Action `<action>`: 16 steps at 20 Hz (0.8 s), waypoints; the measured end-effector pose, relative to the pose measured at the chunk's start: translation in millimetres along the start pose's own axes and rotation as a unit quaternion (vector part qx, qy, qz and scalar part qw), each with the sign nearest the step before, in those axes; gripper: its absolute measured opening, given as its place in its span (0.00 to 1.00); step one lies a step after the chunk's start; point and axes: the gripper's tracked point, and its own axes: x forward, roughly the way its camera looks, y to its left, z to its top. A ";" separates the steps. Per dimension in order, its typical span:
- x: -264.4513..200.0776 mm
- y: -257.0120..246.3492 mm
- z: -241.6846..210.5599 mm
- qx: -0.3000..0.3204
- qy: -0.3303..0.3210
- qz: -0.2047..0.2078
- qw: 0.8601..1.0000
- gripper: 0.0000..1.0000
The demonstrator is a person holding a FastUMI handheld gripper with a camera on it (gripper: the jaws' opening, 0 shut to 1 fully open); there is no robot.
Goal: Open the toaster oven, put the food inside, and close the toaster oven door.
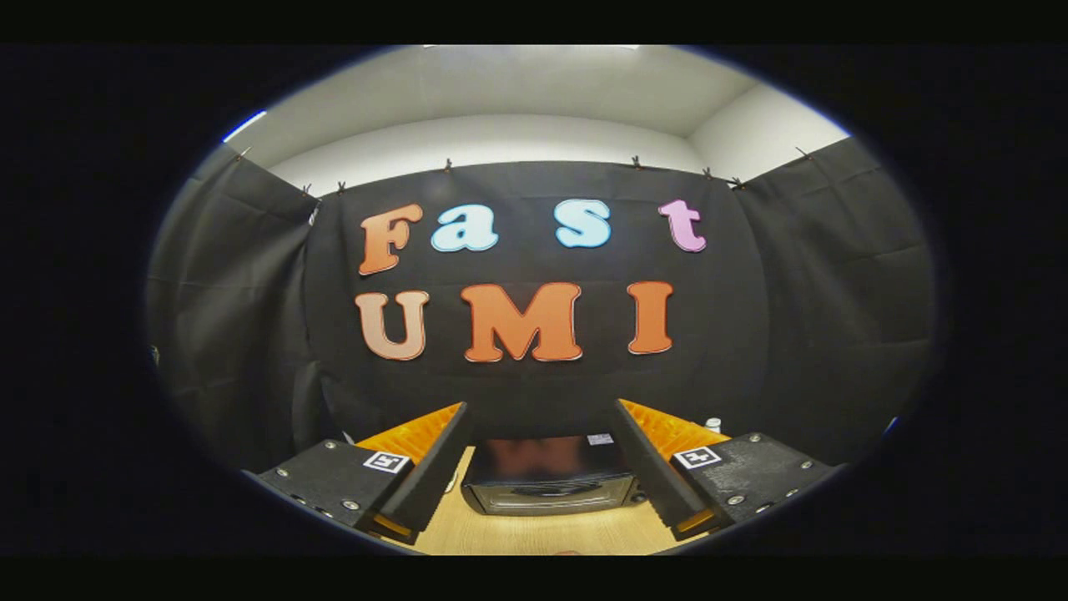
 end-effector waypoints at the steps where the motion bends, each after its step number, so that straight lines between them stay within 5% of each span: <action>1: 1.4 1.2 -3.4 -0.001 0.003 0.001 1.000 0.99; 16: 66.1 0.8 -96.6 -0.023 0.069 0.015 0.997 0.99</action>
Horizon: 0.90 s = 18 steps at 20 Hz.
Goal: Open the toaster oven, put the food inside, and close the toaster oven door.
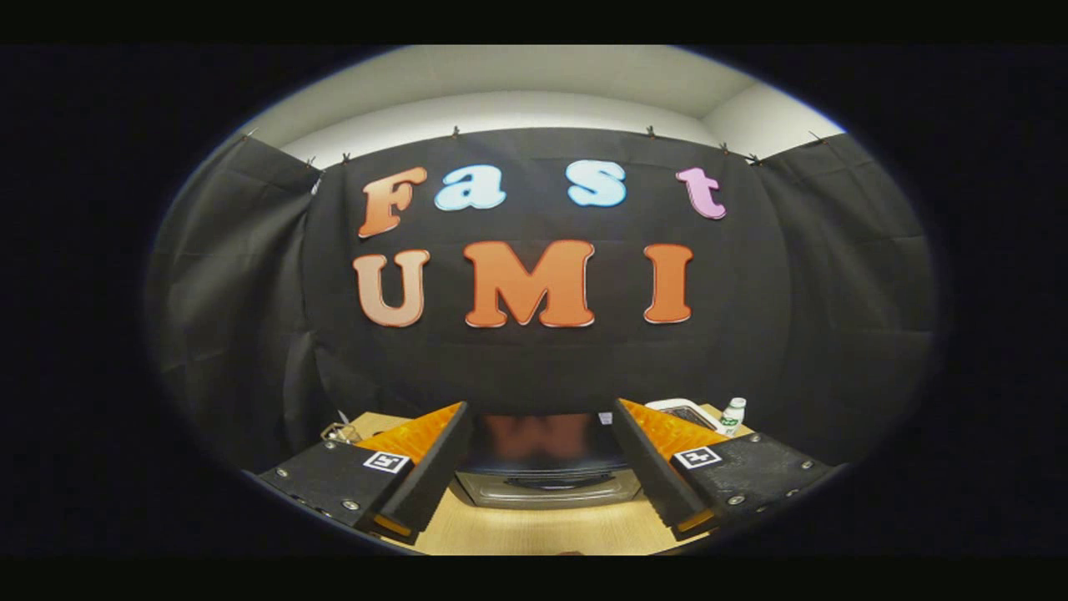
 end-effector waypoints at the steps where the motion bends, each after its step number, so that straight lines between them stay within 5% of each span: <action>1: 5.2 1.2 -10.0 -0.005 0.011 0.001 1.000 0.99; 11: 65.7 -4.2 -120.7 -0.022 0.115 0.002 0.993 0.99; 18: 95.1 -9.0 -152.8 -0.034 0.145 0.007 0.989 1.00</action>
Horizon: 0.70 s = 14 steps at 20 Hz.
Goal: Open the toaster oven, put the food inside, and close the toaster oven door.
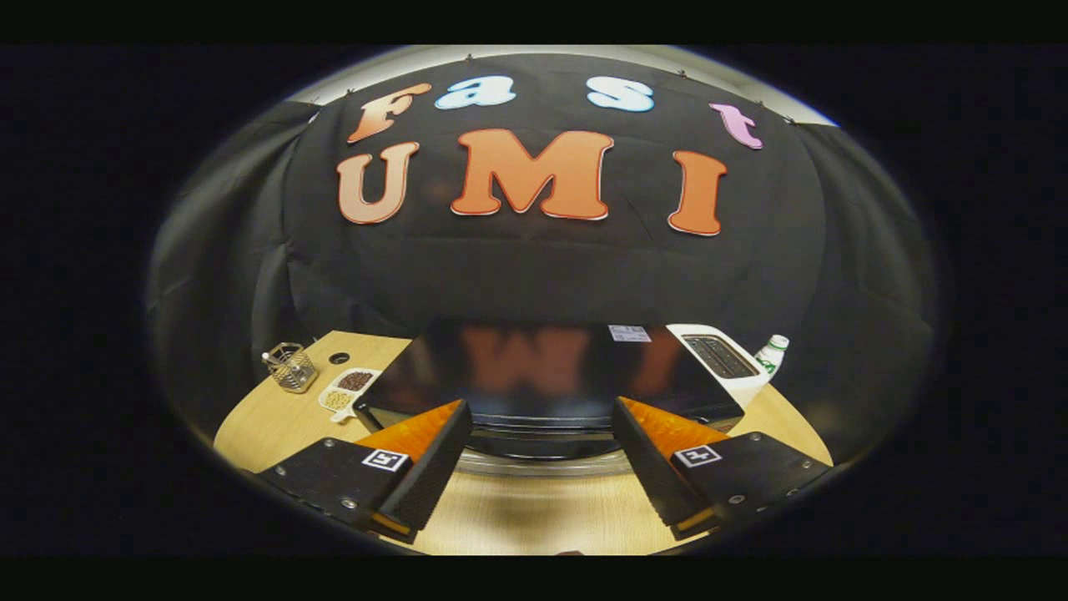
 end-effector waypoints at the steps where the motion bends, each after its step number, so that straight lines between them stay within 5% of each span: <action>1: 4.2 0.2 -2.8 0.001 0.006 0.002 1.000 1.00; 14: 7.6 5.3 -22.1 0.008 0.042 0.009 0.999 1.00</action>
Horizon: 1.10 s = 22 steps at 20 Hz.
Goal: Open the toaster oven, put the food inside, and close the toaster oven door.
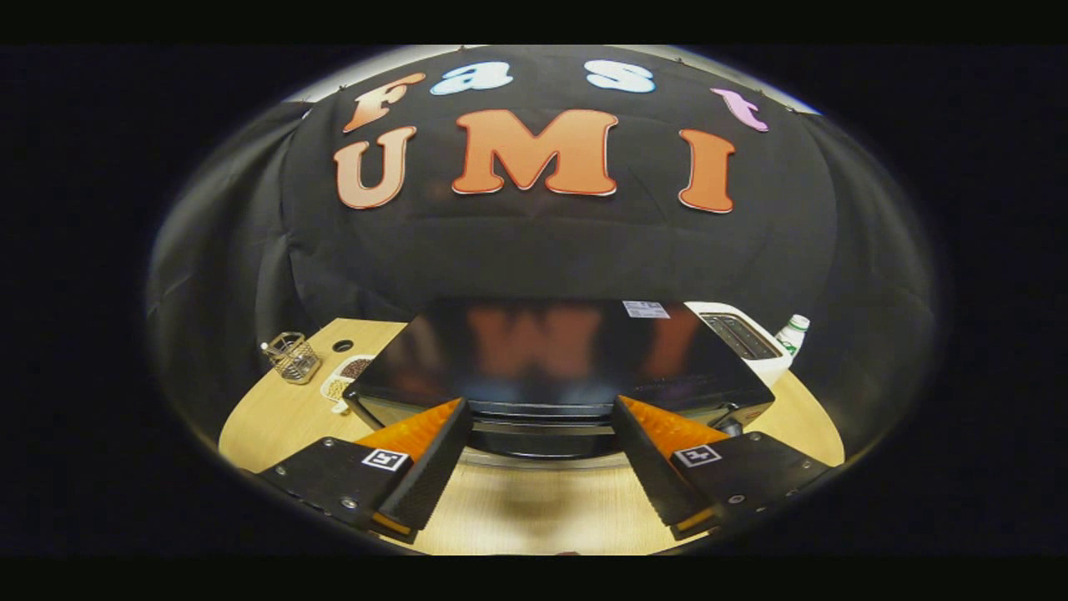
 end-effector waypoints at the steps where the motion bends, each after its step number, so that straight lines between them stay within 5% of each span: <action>1: -2.9 -0.1 -1.6 0.000 -0.001 -0.003 1.000 1.00; 22: -80.9 3.1 -96.0 0.022 0.061 -0.025 0.998 0.99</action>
